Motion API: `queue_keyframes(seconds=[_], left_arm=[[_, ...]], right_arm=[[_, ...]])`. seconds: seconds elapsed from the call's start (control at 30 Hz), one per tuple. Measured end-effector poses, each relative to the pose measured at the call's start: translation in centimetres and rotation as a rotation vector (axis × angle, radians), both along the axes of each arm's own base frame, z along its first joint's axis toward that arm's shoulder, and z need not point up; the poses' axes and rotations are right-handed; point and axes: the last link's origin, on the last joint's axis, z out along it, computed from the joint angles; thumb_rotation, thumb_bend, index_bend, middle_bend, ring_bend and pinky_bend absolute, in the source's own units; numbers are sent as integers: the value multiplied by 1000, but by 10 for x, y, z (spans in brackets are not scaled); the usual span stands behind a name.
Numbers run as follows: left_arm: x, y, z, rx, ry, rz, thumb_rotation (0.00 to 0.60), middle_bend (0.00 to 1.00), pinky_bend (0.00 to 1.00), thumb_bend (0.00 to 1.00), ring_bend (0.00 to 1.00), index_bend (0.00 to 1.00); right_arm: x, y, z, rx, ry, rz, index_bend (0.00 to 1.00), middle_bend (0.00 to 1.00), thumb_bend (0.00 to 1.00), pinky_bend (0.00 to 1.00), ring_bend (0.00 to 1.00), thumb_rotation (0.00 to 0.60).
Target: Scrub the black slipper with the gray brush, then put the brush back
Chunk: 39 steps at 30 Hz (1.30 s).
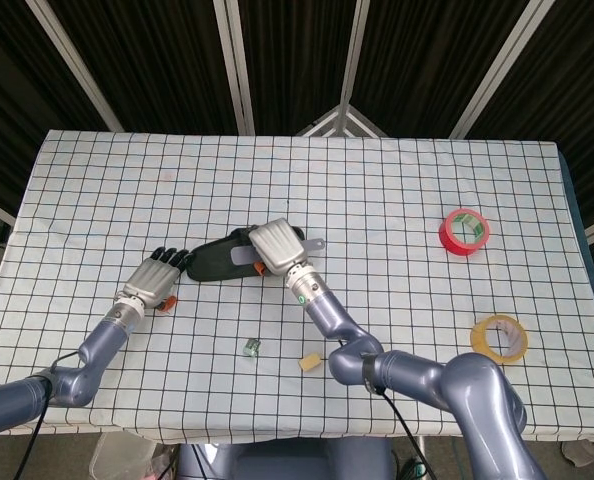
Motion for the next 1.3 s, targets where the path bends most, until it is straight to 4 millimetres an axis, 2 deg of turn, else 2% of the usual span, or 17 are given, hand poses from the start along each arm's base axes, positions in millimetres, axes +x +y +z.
queue_keyframes(seconds=[0.4,0.6,1.03,1.3], left_arm=[[0,-1,1,2,-1,-1,600,17,20,511,0,5],[2,-1,0,2,-1,-5,600,17,20,511,0,5],[4,-1,-1,2,1,-7,600,17,20,511,0,4],[5,-1,1,9,3,-8,600,17,20,511,0,4]], right_arm=[[-14,-10,7,-24,15,-42,776,647,636,585,576,600],[-9,-5,5,-11,7,-26,776,647,635,585,576,600],[13,23,-3,58,-13,60,776,647,636,585,576,600],[10,19,-2,45,-12,46,776,647,636,585,576,600]])
